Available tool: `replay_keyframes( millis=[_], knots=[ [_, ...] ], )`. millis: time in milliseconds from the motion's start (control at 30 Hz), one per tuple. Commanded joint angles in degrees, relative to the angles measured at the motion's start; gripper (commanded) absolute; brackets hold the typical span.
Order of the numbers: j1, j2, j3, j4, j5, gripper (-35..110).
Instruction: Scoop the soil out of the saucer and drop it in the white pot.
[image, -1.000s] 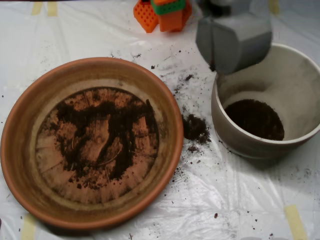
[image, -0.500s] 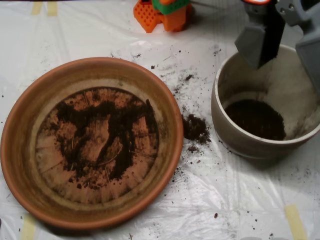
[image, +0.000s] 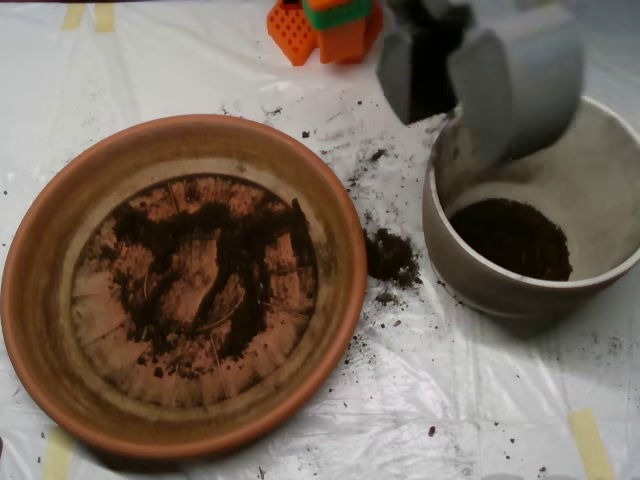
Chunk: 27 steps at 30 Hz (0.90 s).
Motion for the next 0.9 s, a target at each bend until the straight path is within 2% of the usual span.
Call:
replay_keyframes(
  millis=[0,267,467,633,867],
  knots=[
    [8.44,16.7,12.39,-5.71,1.32,34],
    [21.97,29.88,33.75,-11.16,6.86,36],
    [31.11,31.29,45.26,-16.87,7.21,36],
    [36.65,27.42,52.03,-24.61,3.78,34],
    [41.13,11.6,52.21,-32.08,3.25,35]
  ],
)
